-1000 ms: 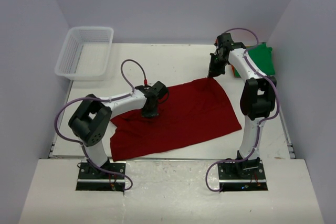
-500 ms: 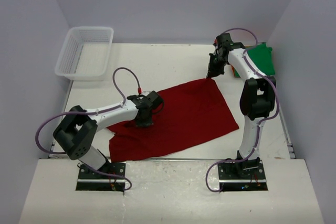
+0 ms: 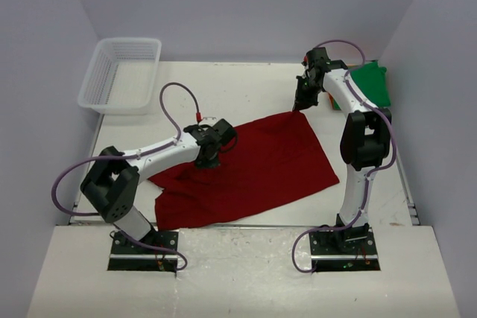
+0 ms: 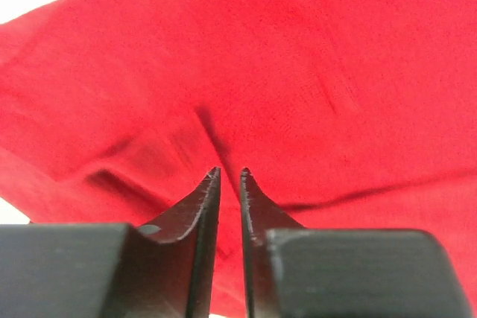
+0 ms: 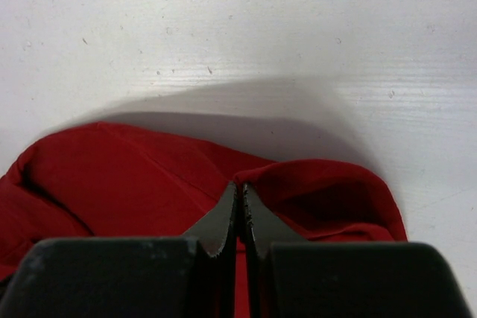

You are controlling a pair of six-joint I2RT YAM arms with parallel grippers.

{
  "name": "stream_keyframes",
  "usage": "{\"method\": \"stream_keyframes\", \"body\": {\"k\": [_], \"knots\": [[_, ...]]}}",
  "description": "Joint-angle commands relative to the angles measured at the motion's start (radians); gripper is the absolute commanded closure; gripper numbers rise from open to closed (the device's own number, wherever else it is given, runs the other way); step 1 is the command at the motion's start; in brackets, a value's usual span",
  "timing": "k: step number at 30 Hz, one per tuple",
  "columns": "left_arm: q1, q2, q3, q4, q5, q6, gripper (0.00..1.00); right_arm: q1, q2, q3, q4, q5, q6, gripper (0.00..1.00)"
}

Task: Fold and stack the t-shirts
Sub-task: Grap the side of the flattened tshirt furthest away from the robot with both arms

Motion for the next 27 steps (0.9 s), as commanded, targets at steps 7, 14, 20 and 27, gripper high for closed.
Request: {"method": "stream_keyframes", "body": {"k": [7, 14, 20, 27], "knots": [[0.159, 0.042, 0.057, -0.012, -0.042, 0.075, 0.73, 0.005, -0.029, 0.01, 0.006, -0.015, -0.024, 1.0], [0.16, 0.076, 0.044, 0.017, 0.009, 0.094, 0.65, 0.007, -0.028, 0.006, 0.013, -0.021, -0.024, 1.0], [0.16, 0.056, 0.011, 0.019, 0.033, 0.095, 0.64, 0.007, -0.023, 0.009, 0.016, -0.023, -0.025, 1.0], [0.16, 0.012, -0.018, 0.02, 0.056, 0.098, 0.63, 0.005, -0.023, 0.007, 0.018, -0.023, -0.024, 1.0]]}}
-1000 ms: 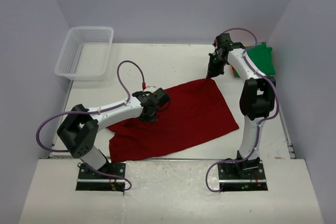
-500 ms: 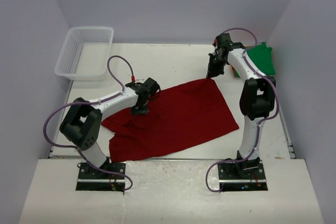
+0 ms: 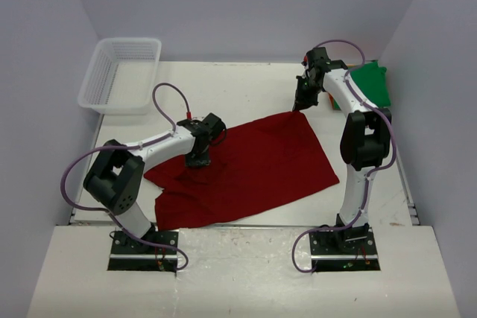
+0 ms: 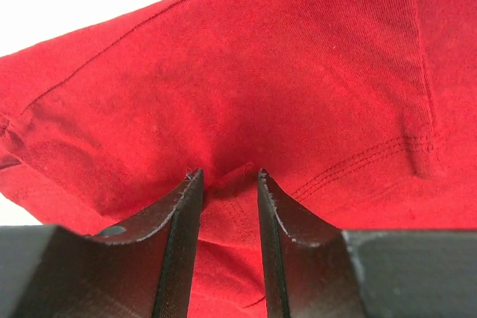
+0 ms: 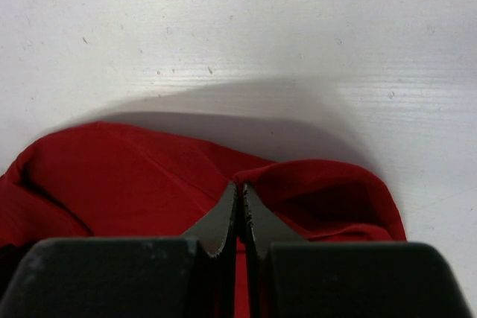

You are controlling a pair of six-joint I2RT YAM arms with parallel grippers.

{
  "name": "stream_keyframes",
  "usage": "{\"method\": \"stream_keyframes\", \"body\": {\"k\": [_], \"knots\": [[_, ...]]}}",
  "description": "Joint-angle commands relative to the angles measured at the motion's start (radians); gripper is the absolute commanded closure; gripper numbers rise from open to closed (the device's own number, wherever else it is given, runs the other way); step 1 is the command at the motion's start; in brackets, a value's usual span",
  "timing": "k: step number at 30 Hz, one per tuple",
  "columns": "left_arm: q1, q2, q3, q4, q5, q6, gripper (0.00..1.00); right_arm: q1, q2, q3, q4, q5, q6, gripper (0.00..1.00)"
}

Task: Fold and stack the t-shirts
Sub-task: Grap the side of the flattened tshirt furthest away from the robot with both arms

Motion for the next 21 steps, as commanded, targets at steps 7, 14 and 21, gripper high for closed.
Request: {"method": "stream_keyframes", "body": {"k": [7, 14, 21], "knots": [[0.0, -0.045, -0.011, 0.025, 0.058, 0.017, 0.63, 0.007, -0.028, 0.001, 0.019, -0.02, -0.02, 1.0], [0.0, -0.052, -0.05, 0.045, 0.082, 0.018, 0.64, 0.007, -0.029, 0.001, 0.022, -0.023, -0.018, 1.0], [0.0, -0.041, -0.072, 0.079, 0.104, 0.024, 0.71, 0.007, -0.031, 0.0, 0.02, -0.022, -0.02, 1.0]]}}
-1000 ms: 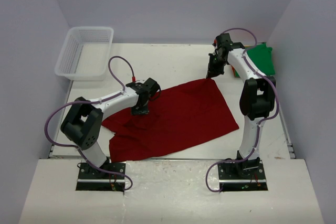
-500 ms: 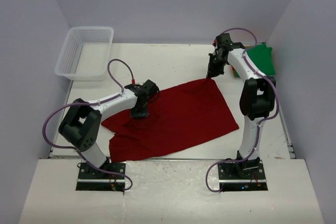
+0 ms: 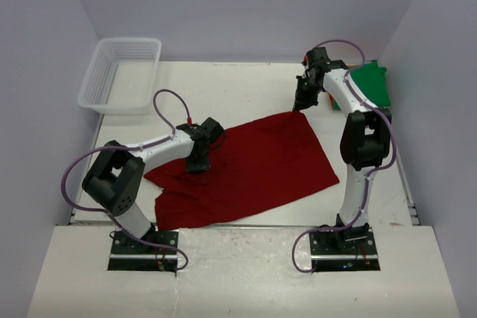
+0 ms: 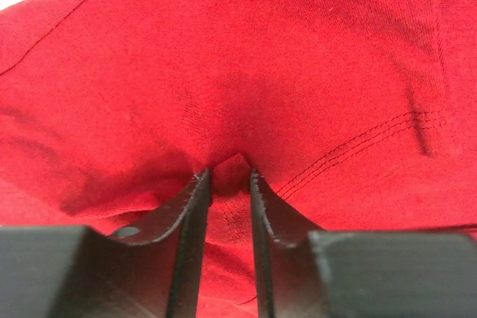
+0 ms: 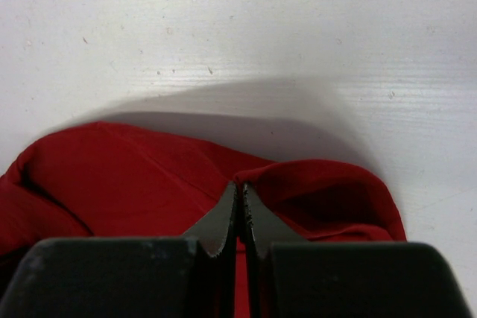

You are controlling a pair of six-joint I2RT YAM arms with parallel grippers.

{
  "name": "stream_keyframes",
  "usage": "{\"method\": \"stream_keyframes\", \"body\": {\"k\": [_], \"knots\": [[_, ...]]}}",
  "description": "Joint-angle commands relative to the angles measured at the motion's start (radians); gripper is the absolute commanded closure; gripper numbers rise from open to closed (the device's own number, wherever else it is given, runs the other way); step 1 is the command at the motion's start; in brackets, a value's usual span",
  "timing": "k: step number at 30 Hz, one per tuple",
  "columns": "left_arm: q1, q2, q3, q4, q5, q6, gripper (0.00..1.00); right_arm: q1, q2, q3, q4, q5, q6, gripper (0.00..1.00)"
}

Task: Fold and stack the t-shirts
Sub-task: Grap the side of the flattened tshirt furthest away from the robot with both arms

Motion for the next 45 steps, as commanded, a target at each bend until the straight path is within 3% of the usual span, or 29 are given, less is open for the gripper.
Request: {"method": "stream_keyframes", "body": {"k": [1, 4, 6, 15, 22, 28, 38, 45], "knots": [[0.002, -0.026, -0.009, 0.036, 0.019, 0.02, 0.73, 0.007, -0.031, 0.0, 0.02, -0.023, -0.02, 1.0], [0.0, -0.036, -0.011, 0.042, 0.013, 0.021, 0.85, 0.007, -0.026, 0.0, 0.02, -0.026, -0.02, 1.0], [0.0, -0.04, -0.004, 0.036, 0.003, 0.021, 1.0, 0.008, -0.023, 0.001, 0.018, -0.028, -0.02, 1.0], [0.002, -0.049, 0.107, -0.02, -0.109, 0.038, 1.0, 0.002, -0.02, 0.009, 0.014, 0.033, 0.006, 1.0], [0.0, -0.002, 0.351, -0.075, -0.176, 0.101, 1.0, -0.041, -0.035, 0.016, 0.014, 0.056, 0.036, 1.0], [0.017, 0.136, 0.583, -0.138, -0.236, 0.146, 1.0, -0.068, -0.002, 0.07, -0.011, 0.056, 0.031, 1.0], [0.123, 0.25, 0.83, -0.193, -0.251, 0.19, 1.0, -0.143, 0.037, 0.124, -0.025, 0.043, 0.02, 1.0], [0.201, 0.276, 0.904, -0.182, -0.239, 0.224, 1.0, -0.159, 0.064, 0.171, -0.041, 0.026, 0.011, 1.0]]}}
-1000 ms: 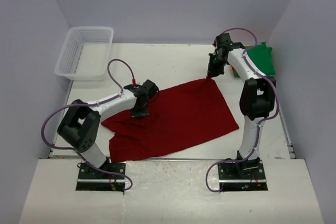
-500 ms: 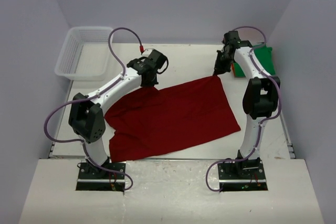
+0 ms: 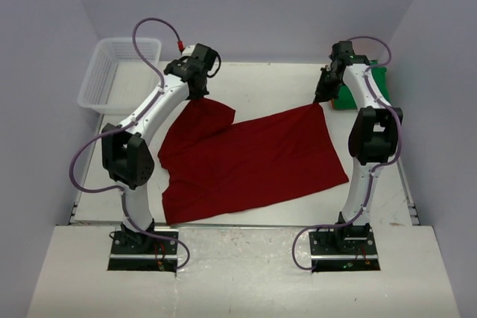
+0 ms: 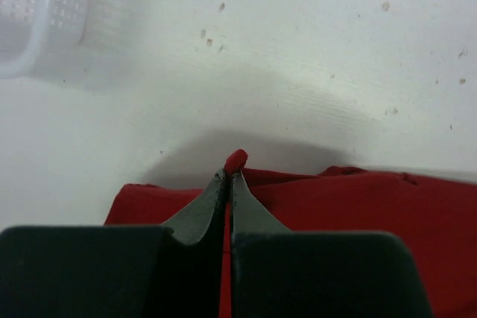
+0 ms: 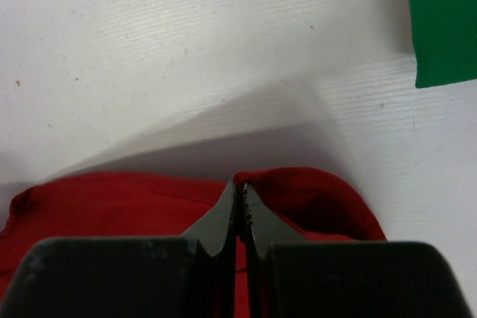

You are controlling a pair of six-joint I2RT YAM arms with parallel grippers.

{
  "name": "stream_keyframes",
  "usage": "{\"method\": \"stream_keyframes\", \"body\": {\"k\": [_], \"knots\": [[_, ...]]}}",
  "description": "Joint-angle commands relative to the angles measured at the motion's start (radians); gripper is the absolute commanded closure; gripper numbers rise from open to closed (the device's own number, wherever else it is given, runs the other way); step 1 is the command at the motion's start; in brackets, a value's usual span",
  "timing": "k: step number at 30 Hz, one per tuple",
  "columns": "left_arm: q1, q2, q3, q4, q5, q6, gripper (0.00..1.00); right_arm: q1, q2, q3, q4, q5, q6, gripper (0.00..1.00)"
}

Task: Fold and stack the t-shirts
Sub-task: Grap the side of the flattened tshirt furthest away from the robot with both arms

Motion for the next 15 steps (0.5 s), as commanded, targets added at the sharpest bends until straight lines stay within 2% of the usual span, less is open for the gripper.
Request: {"method": "stream_keyframes", "body": {"k": [1, 9, 15], "knots": [[0.036, 0.016, 0.062, 0.0, -0.022, 0.049, 1.0, 0.0, 0.009, 0.074, -0.017, -0.01, -0.013, 1.0], [0.082, 0.123, 0.176, 0.02, -0.007, 0.095, 1.0, 0.0, 0.045, 0.126, -0.023, -0.019, -0.03, 1.0], [0.142, 0.185, 0.259, 0.038, 0.022, 0.142, 1.0, -0.046, 0.055, 0.145, -0.023, -0.011, -0.035, 1.0]]}}
